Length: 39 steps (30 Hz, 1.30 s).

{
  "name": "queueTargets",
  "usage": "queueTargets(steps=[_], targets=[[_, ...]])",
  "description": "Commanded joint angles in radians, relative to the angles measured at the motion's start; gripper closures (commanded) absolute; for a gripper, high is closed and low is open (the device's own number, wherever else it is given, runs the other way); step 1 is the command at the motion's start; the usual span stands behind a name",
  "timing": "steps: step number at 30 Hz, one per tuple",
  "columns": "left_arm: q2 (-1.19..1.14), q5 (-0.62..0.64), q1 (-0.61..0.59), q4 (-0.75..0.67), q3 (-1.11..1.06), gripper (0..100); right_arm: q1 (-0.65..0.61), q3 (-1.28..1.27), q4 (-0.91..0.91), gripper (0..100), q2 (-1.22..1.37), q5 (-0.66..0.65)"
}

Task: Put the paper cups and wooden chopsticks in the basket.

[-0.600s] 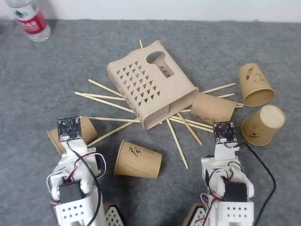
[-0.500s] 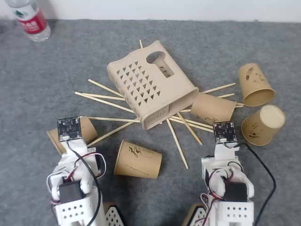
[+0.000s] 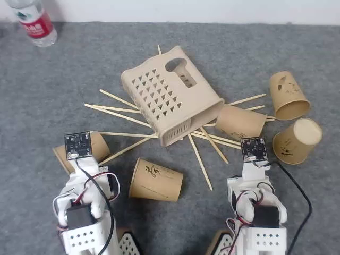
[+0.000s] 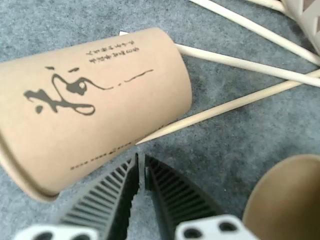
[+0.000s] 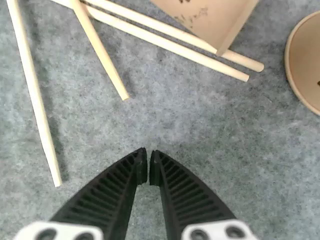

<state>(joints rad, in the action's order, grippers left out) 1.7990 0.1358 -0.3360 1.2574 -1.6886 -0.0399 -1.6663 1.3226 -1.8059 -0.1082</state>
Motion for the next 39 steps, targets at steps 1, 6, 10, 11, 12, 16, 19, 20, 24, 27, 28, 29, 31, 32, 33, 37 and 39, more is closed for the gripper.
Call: queueTargets(steps=[1, 6, 10, 11, 12, 16, 19, 20, 24, 27, 28, 29, 31, 32, 33, 37, 39], targets=[[0.02, 0.005, 0.006, 0.005, 0.007, 99, 0.007, -0.015, -0.012, 96.1, -0.007, 0.011], [0.02, 0.005, 0.006, 0.005, 0.007, 99, 0.007, -0.015, -0.012, 96.1, -0.007, 0.011], [0.02, 0.005, 0.006, 0.005, 0.007, 99, 0.007, -0.015, -0.012, 96.1, -0.007, 0.011], [0.02, 0.005, 0.006, 0.005, 0.007, 99, 0.007, -0.015, -0.012, 96.1, -0.007, 0.011], [0.02, 0.005, 0.006, 0.005, 0.007, 99, 0.007, -0.015, -0.012, 96.1, -0.007, 0.011], [0.02, 0.005, 0.006, 0.005, 0.007, 99, 0.007, -0.015, -0.012, 96.1, -0.007, 0.011], [0.02, 0.005, 0.006, 0.005, 0.007, 99, 0.007, -0.015, -0.012, 96.1, -0.007, 0.011], [0.02, 0.008, 0.009, 0.005, 0.007, 99, 0.007, -0.015, -0.012, 96.1, -0.007, 0.011], [0.02, 0.008, 0.009, 0.005, 0.007, 99, 0.007, -0.015, -0.012, 96.1, -0.007, 0.011], [0.02, 0.006, 0.009, 0.005, 0.007, 99, 0.007, -0.015, -0.012, 96.1, -0.007, 0.011], [0.02, 0.006, 0.009, 0.005, 0.007, 99, 0.007, -0.015, -0.012, 96.1, -0.007, 0.011], [0.02, 0.006, 0.009, 0.005, 0.007, 99, 0.007, -0.015, -0.012, 96.1, -0.007, 0.011], [0.02, 0.006, 0.009, 0.005, 0.007, 99, 0.007, -0.015, -0.012, 96.1, -0.007, 0.011], [0.02, 0.006, 0.009, 0.005, 0.007, 99, 0.007, -0.015, -0.012, 96.1, -0.007, 0.011], [0.02, 0.008, 0.009, 0.005, 0.007, 99, 0.007, -0.015, -0.012, 96.1, -0.007, 0.011], [0.021, 0.009, 0.009, -0.023, 0.007, 99, 0.005, -0.015, -0.012, 96.1, -0.007, 0.011], [0.021, 0.009, 0.009, -0.04, 0.007, 99, 0.005, -0.015, -0.012, 96.1, -0.007, 0.011]])
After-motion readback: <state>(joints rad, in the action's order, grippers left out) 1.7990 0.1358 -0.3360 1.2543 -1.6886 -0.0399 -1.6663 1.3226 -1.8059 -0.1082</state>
